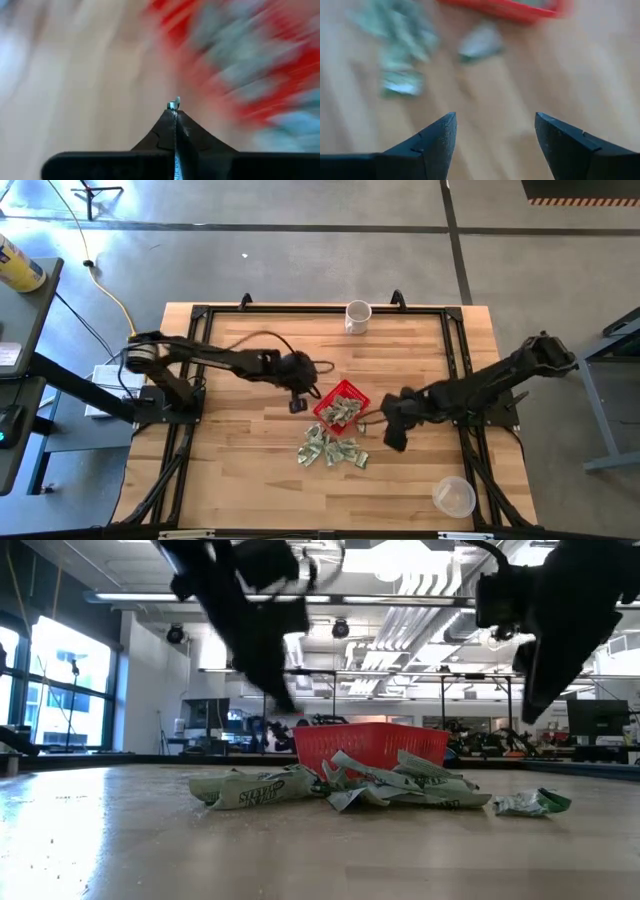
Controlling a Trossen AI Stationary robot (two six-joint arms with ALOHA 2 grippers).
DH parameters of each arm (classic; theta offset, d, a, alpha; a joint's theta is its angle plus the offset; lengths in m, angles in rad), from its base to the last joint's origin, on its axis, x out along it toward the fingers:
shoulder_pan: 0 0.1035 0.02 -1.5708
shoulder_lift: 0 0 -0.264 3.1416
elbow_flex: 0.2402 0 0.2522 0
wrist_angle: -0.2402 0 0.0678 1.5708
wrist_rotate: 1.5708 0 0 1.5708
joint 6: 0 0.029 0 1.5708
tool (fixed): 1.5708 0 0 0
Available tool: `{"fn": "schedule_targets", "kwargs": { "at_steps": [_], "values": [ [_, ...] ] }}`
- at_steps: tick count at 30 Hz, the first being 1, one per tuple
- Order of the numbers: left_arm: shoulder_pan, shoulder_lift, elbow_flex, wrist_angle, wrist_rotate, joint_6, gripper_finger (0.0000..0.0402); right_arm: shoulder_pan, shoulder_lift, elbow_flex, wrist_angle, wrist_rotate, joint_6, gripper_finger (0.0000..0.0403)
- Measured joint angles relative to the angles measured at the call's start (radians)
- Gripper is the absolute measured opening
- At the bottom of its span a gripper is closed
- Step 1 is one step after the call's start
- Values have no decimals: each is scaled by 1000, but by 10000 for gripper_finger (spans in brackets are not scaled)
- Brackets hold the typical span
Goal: Pick and place items into bin
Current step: Put the green truvia packet into the red bin
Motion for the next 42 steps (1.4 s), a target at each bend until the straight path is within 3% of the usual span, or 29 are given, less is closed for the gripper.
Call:
{"fn": "schedule_targets", "kwargs": {
  "at_steps": [2,4,7,11,16,21,25,31,37,40,42],
  "values": [
    [-1,-28,25,89,185,-7,29,9,30,-44,165,5,10,259],
    [-20,-29,44,175,247,-31,29,8,71,-78,285,36,3,259],
    [-48,33,69,231,161,-21,43,7,154,-96,352,52,6,259],
    [-73,126,94,209,111,-25,146,8,241,-82,358,69,77,259],
    [-96,140,134,190,90,-38,274,25,301,-63,418,179,158,259],
    [-91,73,217,27,22,-33,330,26,358,-40,452,237,160,259],
    [-93,38,227,-195,-53,-22,317,26,402,-38,499,268,185,259],
    [-93,16,228,-396,-50,-49,244,14,427,-38,489,318,219,237],
    [-93,14,210,-421,-58,-73,170,12,426,-37,370,298,238,123],
    [-93,14,183,-416,-1,-78,143,8,419,-36,342,203,266,46],
    [-93,14,141,-414,44,-86,127,15,400,-35,333,149,280,16]
  ]
}}
